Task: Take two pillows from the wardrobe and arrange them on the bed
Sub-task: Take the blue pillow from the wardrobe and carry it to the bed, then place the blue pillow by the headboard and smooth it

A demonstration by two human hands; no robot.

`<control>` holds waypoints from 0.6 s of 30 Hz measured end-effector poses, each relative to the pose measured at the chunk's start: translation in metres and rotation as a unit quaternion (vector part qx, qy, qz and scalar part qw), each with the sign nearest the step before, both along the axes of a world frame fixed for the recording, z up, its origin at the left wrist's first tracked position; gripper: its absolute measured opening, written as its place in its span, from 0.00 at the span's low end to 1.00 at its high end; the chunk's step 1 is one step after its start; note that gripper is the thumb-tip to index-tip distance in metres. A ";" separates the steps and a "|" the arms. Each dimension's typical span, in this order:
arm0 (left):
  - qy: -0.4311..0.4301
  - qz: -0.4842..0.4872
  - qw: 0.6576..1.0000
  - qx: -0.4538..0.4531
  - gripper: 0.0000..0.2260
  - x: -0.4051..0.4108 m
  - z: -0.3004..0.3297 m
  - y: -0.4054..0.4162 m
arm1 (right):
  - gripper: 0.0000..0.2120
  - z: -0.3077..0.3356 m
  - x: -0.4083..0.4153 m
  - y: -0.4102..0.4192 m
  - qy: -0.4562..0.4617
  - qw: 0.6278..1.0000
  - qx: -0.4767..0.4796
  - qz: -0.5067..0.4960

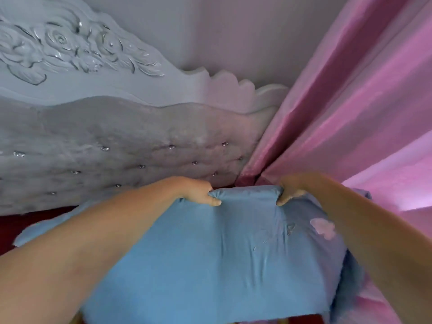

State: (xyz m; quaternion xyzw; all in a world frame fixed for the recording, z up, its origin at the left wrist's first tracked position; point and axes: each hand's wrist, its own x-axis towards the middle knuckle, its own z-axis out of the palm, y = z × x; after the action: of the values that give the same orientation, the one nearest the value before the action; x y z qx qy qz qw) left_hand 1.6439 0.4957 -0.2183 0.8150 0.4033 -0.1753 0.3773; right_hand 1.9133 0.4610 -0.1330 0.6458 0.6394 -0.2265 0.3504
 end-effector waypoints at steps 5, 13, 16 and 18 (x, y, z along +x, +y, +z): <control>0.055 0.079 0.989 0.117 0.19 0.025 -0.078 0.029 | 0.19 -0.095 0.021 0.056 -0.004 0.992 0.092 0.084; 0.040 0.224 0.915 0.332 0.13 0.061 -0.192 0.058 | 0.25 -0.251 0.049 0.047 0.052 0.916 0.396 0.031; 0.026 0.270 0.916 0.296 0.18 0.060 -0.229 0.033 | 0.25 -0.292 0.047 0.015 0.075 0.934 0.349 -0.004; 0.055 0.263 0.929 0.256 0.23 0.047 -0.256 -0.007 | 0.26 -0.311 0.041 -0.012 0.060 0.958 0.281 -0.010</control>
State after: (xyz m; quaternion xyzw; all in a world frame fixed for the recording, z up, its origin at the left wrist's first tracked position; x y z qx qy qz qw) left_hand 1.6908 0.4890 -0.4741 0.7377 0.6544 -0.0050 0.1661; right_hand 1.9539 0.4488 -0.4439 0.7101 0.6902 -0.0798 0.1138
